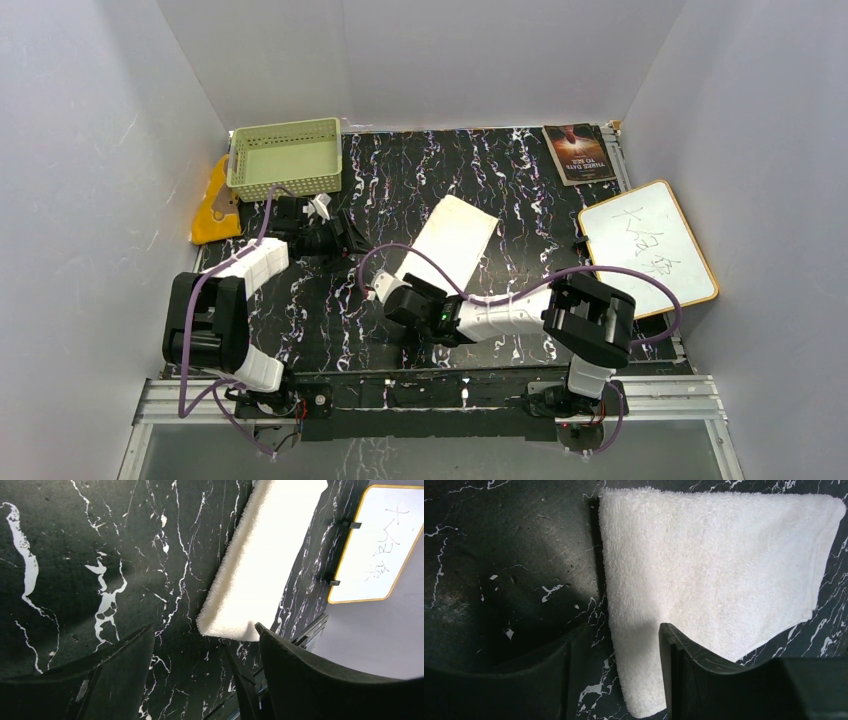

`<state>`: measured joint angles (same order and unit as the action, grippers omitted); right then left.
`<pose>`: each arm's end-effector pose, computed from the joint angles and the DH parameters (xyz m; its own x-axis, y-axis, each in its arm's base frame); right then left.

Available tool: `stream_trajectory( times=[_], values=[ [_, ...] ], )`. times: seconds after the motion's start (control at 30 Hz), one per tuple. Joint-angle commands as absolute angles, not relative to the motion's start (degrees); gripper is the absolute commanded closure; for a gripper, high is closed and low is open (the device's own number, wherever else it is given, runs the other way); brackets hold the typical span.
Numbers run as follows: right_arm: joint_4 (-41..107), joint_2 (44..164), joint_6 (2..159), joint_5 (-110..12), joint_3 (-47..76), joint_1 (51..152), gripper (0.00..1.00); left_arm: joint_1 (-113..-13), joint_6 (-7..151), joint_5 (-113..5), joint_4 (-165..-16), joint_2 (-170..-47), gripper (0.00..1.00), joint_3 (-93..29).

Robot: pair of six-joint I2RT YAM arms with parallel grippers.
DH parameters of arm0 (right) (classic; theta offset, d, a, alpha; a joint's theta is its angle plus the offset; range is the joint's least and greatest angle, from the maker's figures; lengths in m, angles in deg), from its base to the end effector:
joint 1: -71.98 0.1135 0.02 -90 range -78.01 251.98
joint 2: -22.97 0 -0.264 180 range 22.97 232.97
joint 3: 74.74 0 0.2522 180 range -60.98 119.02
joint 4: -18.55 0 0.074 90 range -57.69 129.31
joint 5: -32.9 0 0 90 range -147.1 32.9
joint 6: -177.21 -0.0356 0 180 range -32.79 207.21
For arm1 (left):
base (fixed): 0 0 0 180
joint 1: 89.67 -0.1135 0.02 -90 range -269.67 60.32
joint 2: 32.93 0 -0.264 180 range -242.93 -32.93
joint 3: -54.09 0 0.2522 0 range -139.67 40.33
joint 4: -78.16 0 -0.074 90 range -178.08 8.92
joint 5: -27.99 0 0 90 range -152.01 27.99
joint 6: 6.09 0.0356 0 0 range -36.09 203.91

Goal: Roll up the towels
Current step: Roll the towel at the center of the board.

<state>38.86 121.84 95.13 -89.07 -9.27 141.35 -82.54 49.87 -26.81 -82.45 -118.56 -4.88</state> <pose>0.1349 0.3049 0.1515 -0.1871 -0.8287 -0.5274 -0.7161 0.4826 -0.5043 0.2920 -0.0572 0.1894 -0.8710 -0.3520 -0.3428 0.0131 0.6808 -0.7324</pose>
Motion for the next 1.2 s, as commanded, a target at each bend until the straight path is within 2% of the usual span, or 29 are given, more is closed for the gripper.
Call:
stream_trajectory(
  times=[0.0,0.23,0.37,0.43,0.53,0.7,0.9,1.17],
  values=[
    [40.0,123.2,91.5,-85.9,-7.9,140.2,0.53,-83.4,51.9,-24.9,-79.1,-117.6,0.26,-6.5],
    [41.2,126.2,88.6,-82.5,-6.1,137.2,0.69,-85.7,54.5,-25.1,-75.6,-116.8,0.26,-7.2],
    [45.4,127.2,86.4,-80.4,-3.7,134.7,0.86,-87.1,56.4,-25.0,-73.7,-116.0,0.26,-7.1],
    [46.8,126.8,85.8,-78.2,-2.7,134.1,1.00,-87.6,57.1,-25.1,-72.9,-115.4,0.26,-7.1],
    [48.4,125.3,85.1,-70.8,-0.9,133.9,1.00,-88.0,58.2,-25.0,-71.8,-114.4,0.26,-7.4],
    [48.9,123.1,83.4,-46.8,1.2,131.7,1.00,-88.1,59.0,-24.8,-70.9,-113.4,0.25,-7.1],
    [42.8,121.0,77.8,-25.5,0.1,124.5,1.00,-88.0,58.8,-23.3,-71.5,-113.3,0.25,-6.1],
    [38.9,127.2,65.8,-12.2,4.7,116.1,1.00,-88.1,58.4,-22.8,-72.0,-113.3,0.25,-7.2]
  ],
)
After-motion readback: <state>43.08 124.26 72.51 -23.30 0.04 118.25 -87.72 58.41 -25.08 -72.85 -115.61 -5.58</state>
